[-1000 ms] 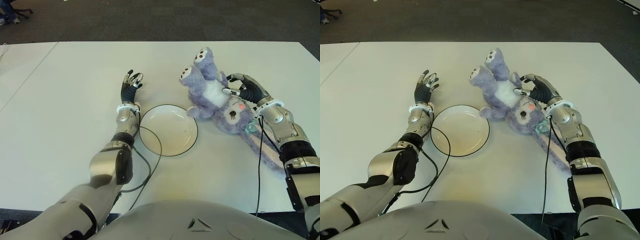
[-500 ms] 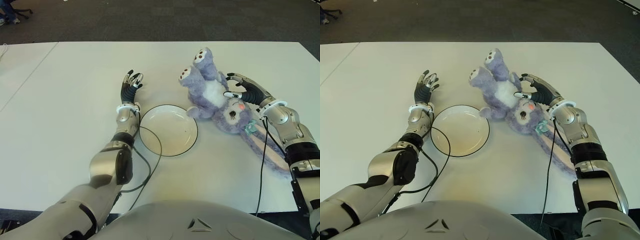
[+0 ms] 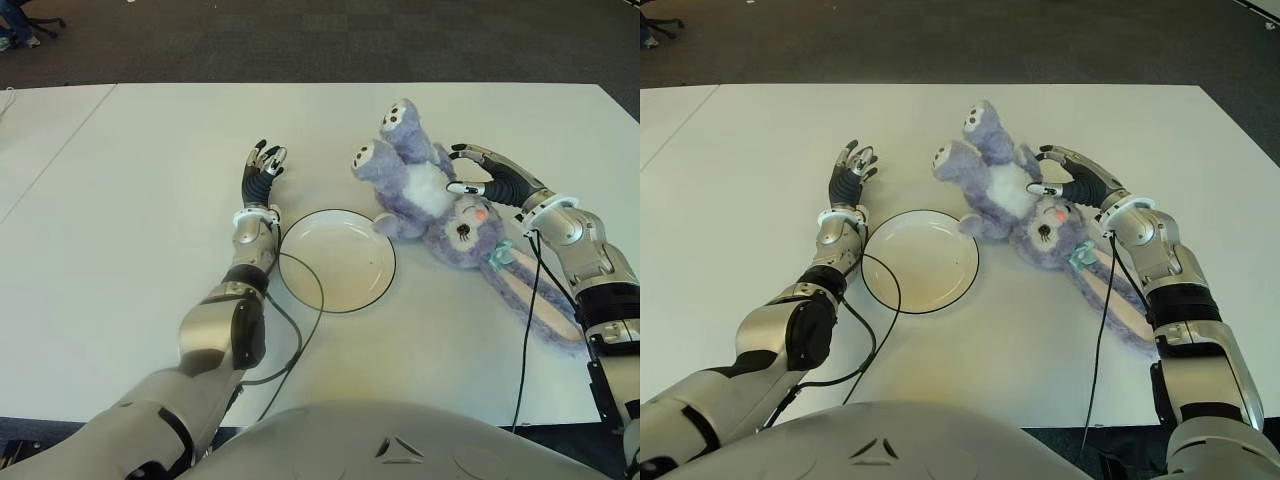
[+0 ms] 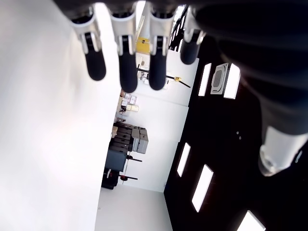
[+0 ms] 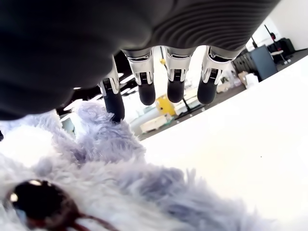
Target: Put the doll into the plate.
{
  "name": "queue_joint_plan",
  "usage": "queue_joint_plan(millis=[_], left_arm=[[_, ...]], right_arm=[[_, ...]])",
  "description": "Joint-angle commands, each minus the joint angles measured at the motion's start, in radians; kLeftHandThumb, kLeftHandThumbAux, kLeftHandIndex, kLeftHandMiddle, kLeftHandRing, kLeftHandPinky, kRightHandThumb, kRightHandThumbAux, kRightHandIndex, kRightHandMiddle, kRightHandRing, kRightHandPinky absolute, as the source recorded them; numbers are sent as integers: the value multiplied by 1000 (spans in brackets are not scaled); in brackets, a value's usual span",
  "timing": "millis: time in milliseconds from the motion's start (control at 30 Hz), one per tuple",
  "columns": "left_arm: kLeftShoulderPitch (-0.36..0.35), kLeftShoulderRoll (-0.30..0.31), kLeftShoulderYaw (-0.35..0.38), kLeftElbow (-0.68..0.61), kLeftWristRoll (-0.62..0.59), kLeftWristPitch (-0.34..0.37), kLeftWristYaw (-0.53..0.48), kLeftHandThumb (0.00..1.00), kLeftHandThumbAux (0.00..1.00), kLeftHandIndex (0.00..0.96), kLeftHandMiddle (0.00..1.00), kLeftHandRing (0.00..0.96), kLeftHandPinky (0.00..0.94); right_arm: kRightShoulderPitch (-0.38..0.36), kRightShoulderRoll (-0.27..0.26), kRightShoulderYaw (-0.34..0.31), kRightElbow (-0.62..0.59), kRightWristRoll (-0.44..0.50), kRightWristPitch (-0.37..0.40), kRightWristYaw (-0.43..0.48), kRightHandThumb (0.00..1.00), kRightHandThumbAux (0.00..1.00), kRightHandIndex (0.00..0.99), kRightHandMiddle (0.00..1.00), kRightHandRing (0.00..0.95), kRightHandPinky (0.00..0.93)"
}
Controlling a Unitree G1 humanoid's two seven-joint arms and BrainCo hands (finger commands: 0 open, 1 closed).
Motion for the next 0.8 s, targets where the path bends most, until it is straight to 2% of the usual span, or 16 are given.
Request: queue_joint_plan(millis=[33, 333, 633, 667, 800], left_arm=[[203, -18, 14, 127, -8, 106, 10, 0, 580, 123, 235, 238, 214], [207, -20, 4, 125, 0, 96, -1, 0, 561, 105, 214, 225, 218], [208, -14, -5, 125, 9, 103, 19, 0, 571, 116, 237, 245, 225], [208, -15, -5, 125, 8, 104, 19, 0, 571, 116, 237, 245, 225], [207, -16, -3, 125, 6, 104, 17, 0, 571, 116, 241, 253, 240]], right_arm=[[28, -16, -16, -38, 16, 31, 45, 15, 203, 0, 0, 0, 0], [40, -30, -51, -104, 38, 47, 84, 22, 224, 0, 0, 0, 0], [103, -46, -105, -250, 63, 88, 106, 44, 247, 0, 0, 0, 0], [116, -48, -113, -277, 64, 97, 107, 44, 247, 0, 0, 0, 0], [217, -67, -177, -536, 79, 196, 155, 59, 254, 0, 0, 0, 0]])
